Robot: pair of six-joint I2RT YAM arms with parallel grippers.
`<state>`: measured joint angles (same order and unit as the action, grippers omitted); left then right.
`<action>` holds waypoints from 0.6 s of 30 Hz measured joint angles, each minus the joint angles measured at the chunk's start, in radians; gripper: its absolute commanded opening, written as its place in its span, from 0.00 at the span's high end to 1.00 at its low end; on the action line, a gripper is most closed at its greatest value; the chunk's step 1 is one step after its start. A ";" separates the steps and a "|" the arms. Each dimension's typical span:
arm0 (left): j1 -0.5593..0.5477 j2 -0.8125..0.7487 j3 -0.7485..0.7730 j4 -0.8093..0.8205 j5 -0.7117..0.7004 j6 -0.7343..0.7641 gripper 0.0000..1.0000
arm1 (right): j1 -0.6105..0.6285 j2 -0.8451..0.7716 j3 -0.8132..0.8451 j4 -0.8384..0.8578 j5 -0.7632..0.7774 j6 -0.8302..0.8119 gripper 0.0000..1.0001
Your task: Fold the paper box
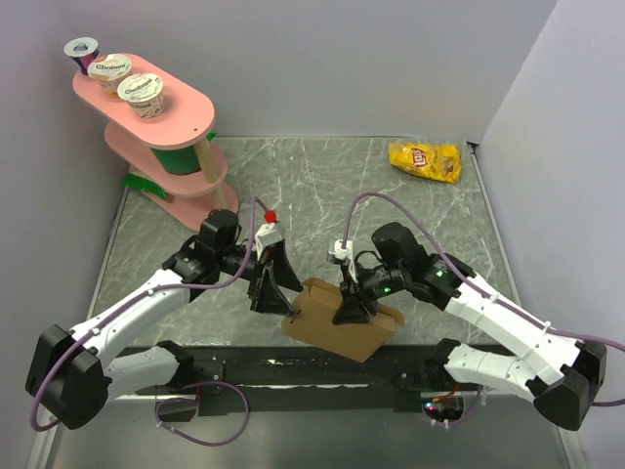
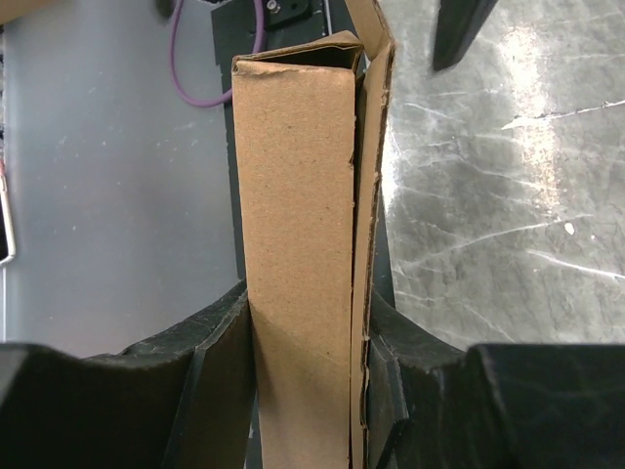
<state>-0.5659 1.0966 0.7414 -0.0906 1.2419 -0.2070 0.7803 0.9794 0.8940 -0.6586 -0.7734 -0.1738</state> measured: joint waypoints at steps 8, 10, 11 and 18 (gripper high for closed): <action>-0.105 -0.043 -0.074 0.119 -0.156 -0.095 0.01 | -0.002 0.044 0.010 0.026 -0.003 0.001 0.57; -0.112 -0.064 -0.080 0.140 -0.207 -0.107 0.01 | -0.003 0.044 0.010 0.036 -0.003 0.002 0.56; -0.117 -0.072 -0.081 0.149 -0.233 -0.114 0.02 | -0.003 0.044 0.010 0.040 -0.003 0.002 0.56; -0.212 -0.047 -0.081 0.197 -0.337 -0.150 0.30 | -0.005 0.044 0.010 0.075 -0.002 0.006 0.56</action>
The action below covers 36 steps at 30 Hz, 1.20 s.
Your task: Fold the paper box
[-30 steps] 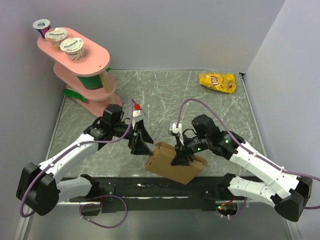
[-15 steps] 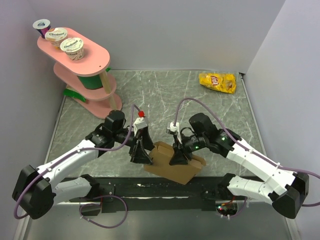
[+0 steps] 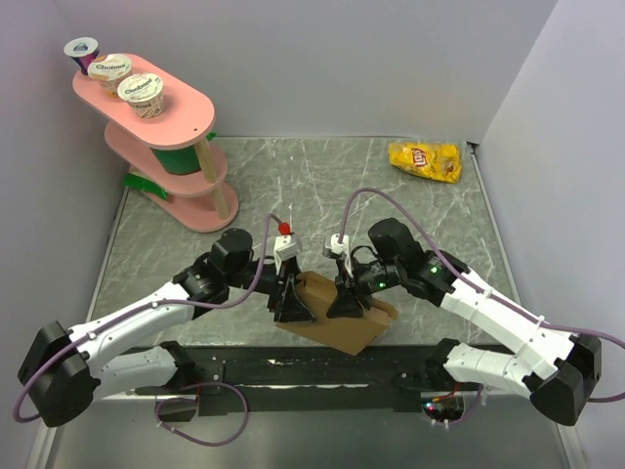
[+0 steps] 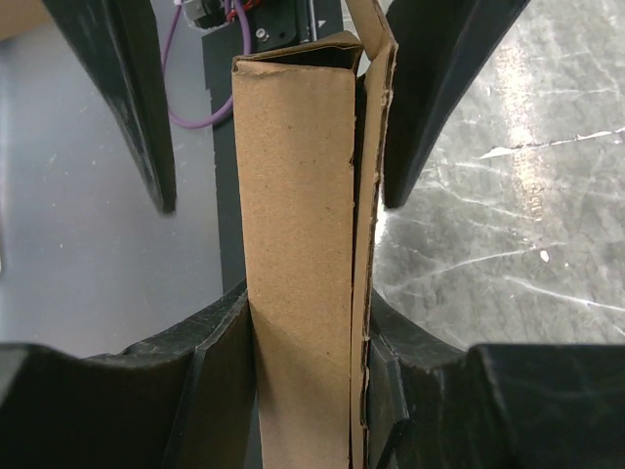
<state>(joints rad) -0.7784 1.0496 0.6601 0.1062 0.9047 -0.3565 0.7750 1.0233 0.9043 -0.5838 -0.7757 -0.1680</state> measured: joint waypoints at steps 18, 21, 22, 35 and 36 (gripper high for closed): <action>-0.049 -0.059 -0.092 0.112 -0.122 -0.065 0.78 | -0.070 -0.058 -0.020 0.054 0.050 0.047 0.07; -0.052 -0.072 -0.070 0.034 -0.196 -0.021 0.77 | -0.085 -0.113 -0.019 0.074 0.159 0.109 0.09; -0.053 -0.077 -0.061 0.013 -0.219 -0.003 0.77 | -0.086 -0.139 -0.018 0.079 0.218 0.148 0.11; -0.059 -0.085 0.092 -0.122 -0.566 0.277 0.77 | 0.134 -0.324 -0.119 0.465 0.764 0.774 0.24; -0.063 -0.084 0.092 -0.124 -0.578 0.294 0.77 | 0.176 -0.290 -0.120 0.492 0.809 0.788 0.24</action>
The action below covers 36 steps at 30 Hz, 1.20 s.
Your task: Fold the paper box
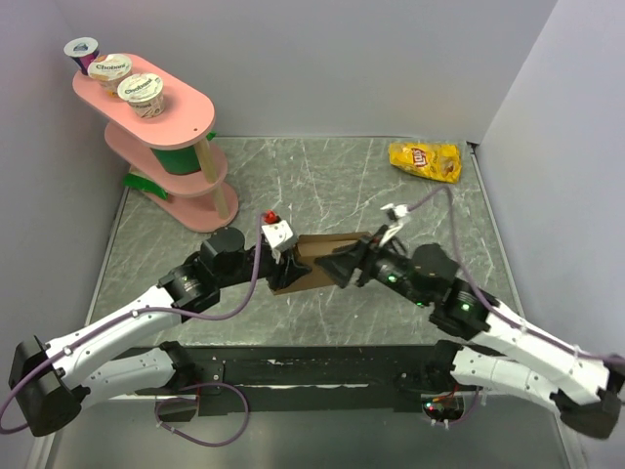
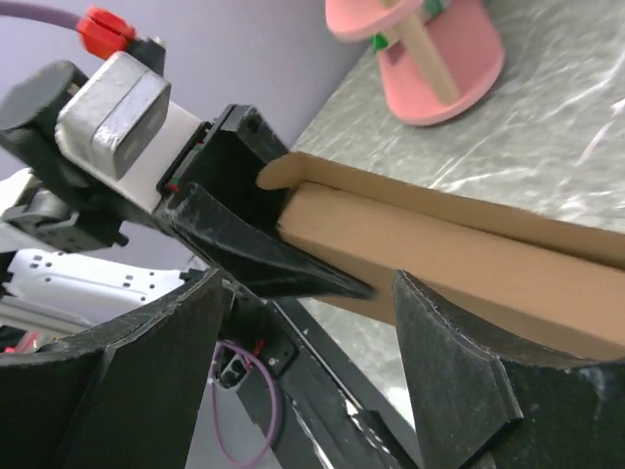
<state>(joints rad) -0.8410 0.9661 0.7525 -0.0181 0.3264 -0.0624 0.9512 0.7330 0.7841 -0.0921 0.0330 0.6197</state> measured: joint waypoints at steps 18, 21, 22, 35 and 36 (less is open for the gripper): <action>-0.079 0.002 -0.018 -0.014 -0.154 0.099 0.79 | 0.071 0.203 0.030 0.203 0.185 0.091 0.23; -0.080 0.008 -0.018 -0.019 -0.180 0.100 0.80 | 0.071 0.226 0.034 0.206 0.185 0.101 0.24; -0.083 0.010 -0.018 -0.023 -0.193 0.100 0.80 | 0.072 0.231 0.034 0.204 0.185 0.104 0.25; -0.191 0.014 -0.019 -0.089 -0.444 0.131 0.80 | 0.087 0.296 0.035 0.174 0.162 0.186 0.36; -0.203 0.014 -0.019 -0.093 -0.467 0.135 0.80 | 0.087 0.298 0.035 0.172 0.162 0.191 0.39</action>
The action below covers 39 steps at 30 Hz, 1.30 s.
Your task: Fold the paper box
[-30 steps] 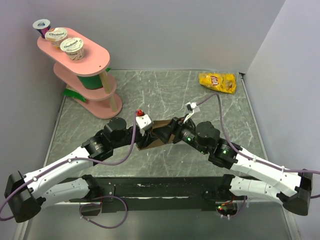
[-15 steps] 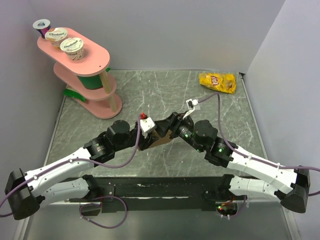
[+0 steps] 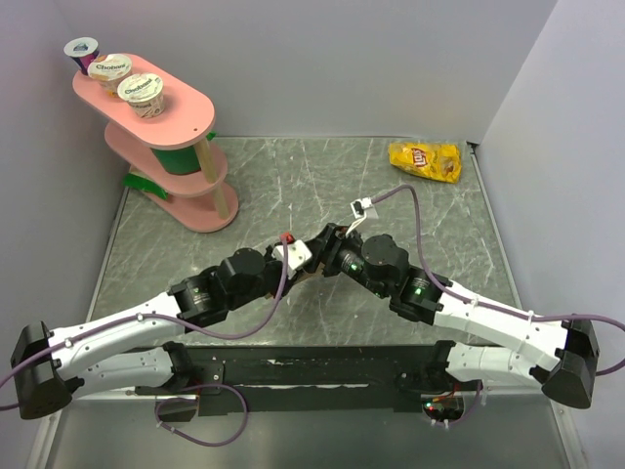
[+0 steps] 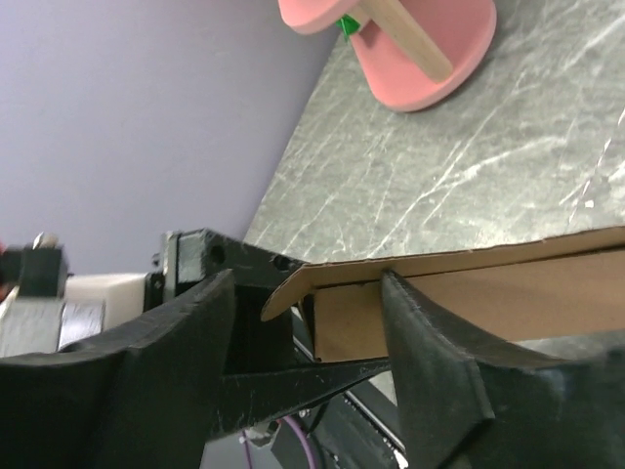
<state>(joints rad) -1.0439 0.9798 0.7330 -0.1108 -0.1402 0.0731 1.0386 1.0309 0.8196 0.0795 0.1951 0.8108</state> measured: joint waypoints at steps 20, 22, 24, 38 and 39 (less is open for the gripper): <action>-0.079 -0.054 -0.045 -0.006 -0.056 0.064 0.78 | -0.007 -0.042 -0.018 -0.070 -0.070 0.063 0.86; -0.079 -0.058 -0.046 -0.006 -0.039 0.064 0.79 | -0.009 -0.052 -0.020 -0.072 -0.086 0.063 0.90; -0.079 -0.059 -0.046 -0.006 -0.019 0.061 0.80 | -0.011 -0.056 -0.020 -0.074 -0.099 0.059 0.94; 0.063 0.004 -0.024 0.011 0.288 -0.076 0.82 | 0.010 -0.057 -0.021 -0.103 -0.019 -0.013 1.00; 0.080 0.003 -0.024 0.017 0.320 -0.091 0.82 | 0.016 -0.057 -0.021 -0.097 -0.006 -0.019 1.00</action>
<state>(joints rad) -0.9642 0.9833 0.7086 -0.0937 0.1799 -0.0181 1.0546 0.9737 0.7982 -0.0174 0.1894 0.7921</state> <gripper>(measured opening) 0.386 0.010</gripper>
